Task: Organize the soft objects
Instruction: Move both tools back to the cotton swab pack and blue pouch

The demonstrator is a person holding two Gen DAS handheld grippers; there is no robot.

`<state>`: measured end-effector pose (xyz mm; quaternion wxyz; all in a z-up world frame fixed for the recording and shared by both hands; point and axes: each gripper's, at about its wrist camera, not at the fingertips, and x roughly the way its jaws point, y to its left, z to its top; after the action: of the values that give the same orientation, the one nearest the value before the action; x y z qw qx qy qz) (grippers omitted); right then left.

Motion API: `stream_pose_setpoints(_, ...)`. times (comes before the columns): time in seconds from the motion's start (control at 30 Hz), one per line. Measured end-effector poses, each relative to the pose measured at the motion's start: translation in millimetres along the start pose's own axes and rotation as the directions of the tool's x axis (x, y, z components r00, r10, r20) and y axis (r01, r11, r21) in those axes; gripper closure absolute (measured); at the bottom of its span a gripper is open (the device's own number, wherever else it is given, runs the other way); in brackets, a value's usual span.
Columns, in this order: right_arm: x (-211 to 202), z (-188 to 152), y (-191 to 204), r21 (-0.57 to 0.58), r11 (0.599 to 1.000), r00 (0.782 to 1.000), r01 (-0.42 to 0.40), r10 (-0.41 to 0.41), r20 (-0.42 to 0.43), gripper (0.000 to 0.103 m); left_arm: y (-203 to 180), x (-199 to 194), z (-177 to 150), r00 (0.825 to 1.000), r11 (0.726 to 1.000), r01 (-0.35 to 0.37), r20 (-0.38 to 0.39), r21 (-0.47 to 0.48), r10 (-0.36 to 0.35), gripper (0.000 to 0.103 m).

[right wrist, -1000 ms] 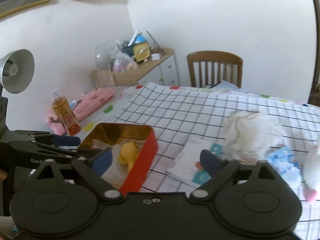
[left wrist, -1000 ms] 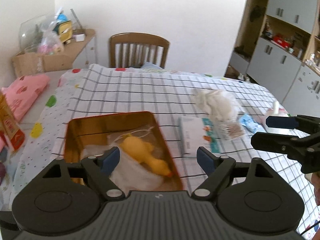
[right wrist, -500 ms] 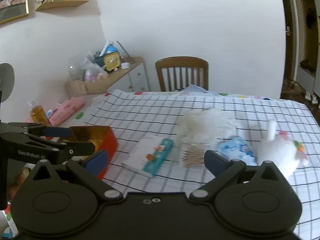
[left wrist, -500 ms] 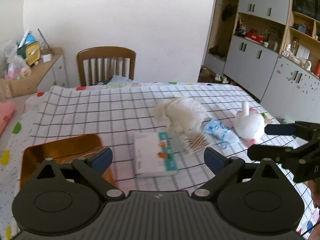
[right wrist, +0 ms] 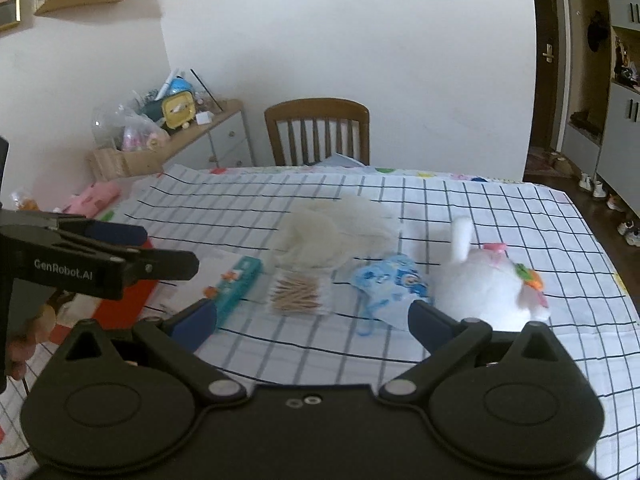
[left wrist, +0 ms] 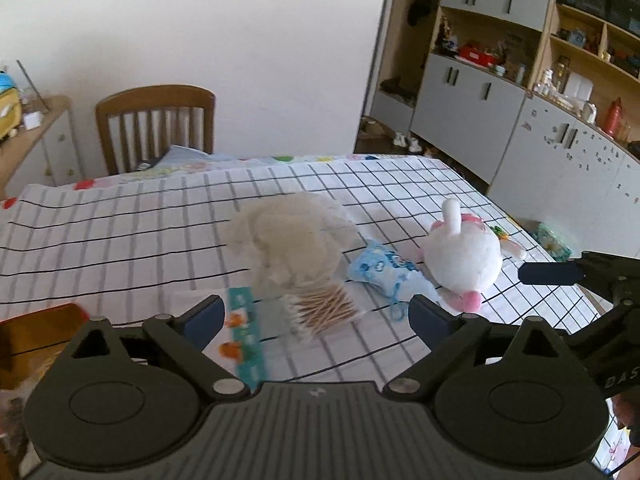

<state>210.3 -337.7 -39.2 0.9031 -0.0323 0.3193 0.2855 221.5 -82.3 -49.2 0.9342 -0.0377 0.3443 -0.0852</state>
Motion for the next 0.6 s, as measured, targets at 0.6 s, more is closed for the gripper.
stream_pose_setpoints(0.6,73.0,-17.3,-33.3,-0.098,0.995,0.994,0.035,-0.045,-0.097,0.021,-22.1,86.9,-1.0,0.997,0.999,-0.027,-0.069,-0.033,0.025,0.004)
